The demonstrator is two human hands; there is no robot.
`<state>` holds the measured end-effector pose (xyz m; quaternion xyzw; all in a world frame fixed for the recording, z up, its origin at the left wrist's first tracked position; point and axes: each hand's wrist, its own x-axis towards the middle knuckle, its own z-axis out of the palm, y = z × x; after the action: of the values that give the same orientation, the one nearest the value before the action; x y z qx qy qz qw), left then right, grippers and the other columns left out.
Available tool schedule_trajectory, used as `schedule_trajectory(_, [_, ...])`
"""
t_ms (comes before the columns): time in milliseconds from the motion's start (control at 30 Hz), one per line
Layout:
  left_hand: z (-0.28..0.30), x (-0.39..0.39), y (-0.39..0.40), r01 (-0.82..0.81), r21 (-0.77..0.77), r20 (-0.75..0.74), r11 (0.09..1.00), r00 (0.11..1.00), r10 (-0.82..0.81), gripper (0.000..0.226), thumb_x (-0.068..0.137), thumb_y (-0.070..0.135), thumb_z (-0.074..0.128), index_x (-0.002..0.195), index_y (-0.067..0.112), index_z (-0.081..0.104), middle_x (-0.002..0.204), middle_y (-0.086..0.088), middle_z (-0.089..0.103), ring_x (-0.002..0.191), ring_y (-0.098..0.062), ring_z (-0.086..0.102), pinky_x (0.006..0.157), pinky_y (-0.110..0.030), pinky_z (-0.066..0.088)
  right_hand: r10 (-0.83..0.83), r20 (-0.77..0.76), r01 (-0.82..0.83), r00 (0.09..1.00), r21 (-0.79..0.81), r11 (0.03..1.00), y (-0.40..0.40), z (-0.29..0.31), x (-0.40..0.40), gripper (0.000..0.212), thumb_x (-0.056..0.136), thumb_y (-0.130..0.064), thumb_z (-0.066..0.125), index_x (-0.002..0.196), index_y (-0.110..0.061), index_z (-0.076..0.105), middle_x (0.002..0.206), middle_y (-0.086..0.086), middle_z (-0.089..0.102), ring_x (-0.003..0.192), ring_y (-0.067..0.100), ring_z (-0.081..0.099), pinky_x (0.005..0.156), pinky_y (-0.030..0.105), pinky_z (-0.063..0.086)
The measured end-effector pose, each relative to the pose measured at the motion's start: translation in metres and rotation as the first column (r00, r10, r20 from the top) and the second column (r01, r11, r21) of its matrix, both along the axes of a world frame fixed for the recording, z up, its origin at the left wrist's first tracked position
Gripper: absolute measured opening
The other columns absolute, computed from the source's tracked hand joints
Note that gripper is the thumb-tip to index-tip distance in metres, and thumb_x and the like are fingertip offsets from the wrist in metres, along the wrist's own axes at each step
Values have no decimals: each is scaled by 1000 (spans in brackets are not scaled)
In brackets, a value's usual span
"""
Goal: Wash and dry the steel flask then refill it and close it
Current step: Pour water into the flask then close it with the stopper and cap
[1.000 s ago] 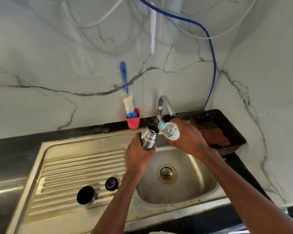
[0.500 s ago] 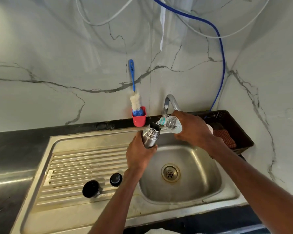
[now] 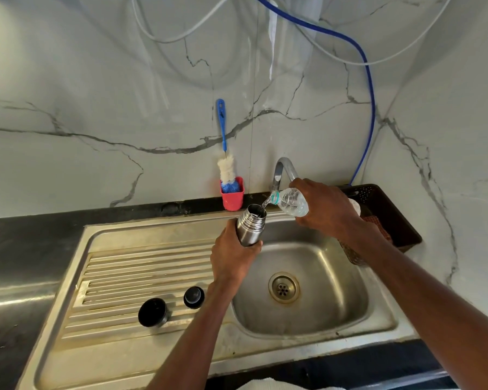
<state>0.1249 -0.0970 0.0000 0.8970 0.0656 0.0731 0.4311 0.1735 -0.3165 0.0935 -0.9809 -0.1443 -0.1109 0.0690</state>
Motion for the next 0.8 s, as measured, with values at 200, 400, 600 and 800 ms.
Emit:
schedule_trajectory(200, [0, 0, 1, 4, 2, -1, 1000, 1000, -4, 58, 70, 46, 88, 117, 34, 57, 105, 12, 72, 87, -14, 68, 78, -41, 59, 5, -3, -5, 1000, -17, 1000, -1, -1, 1, 68, 72, -33, 84, 131, -27, 51, 112, -2, 66, 91, 29, 67, 74, 39, 52])
schedule_trajectory(400, [0, 0, 1, 11, 24, -5, 1000, 1000, -11, 56, 71, 44, 89, 115, 33, 56, 102, 13, 70, 84, -12, 66, 75, -38, 58, 6, -10, -6, 1000, -43, 999, -2, 0, 2, 70, 72, -33, 83, 134, -27, 51, 115, -3, 65, 95, 28, 65, 75, 38, 46])
schedule_trajectory(600, [-2, -1, 1, 26, 40, -11, 999, 1000, -26, 53, 71, 46, 87, 112, 35, 55, 100, 14, 70, 82, -12, 66, 75, -40, 59, 20, -2, -20, 1000, -74, 997, -5, 1, 4, 76, 70, -33, 86, 136, -26, 51, 114, -3, 63, 96, 27, 65, 78, 40, 49])
schedule_trajectory(800, [-7, -1, 1, 28, 54, -12, 998, 1000, -27, 54, 70, 48, 87, 112, 35, 55, 101, 13, 70, 83, -12, 67, 75, -42, 60, 25, 17, -23, 1000, -77, 997, -9, -1, 4, 77, 67, -32, 88, 136, -26, 53, 112, -3, 62, 95, 27, 64, 79, 40, 45])
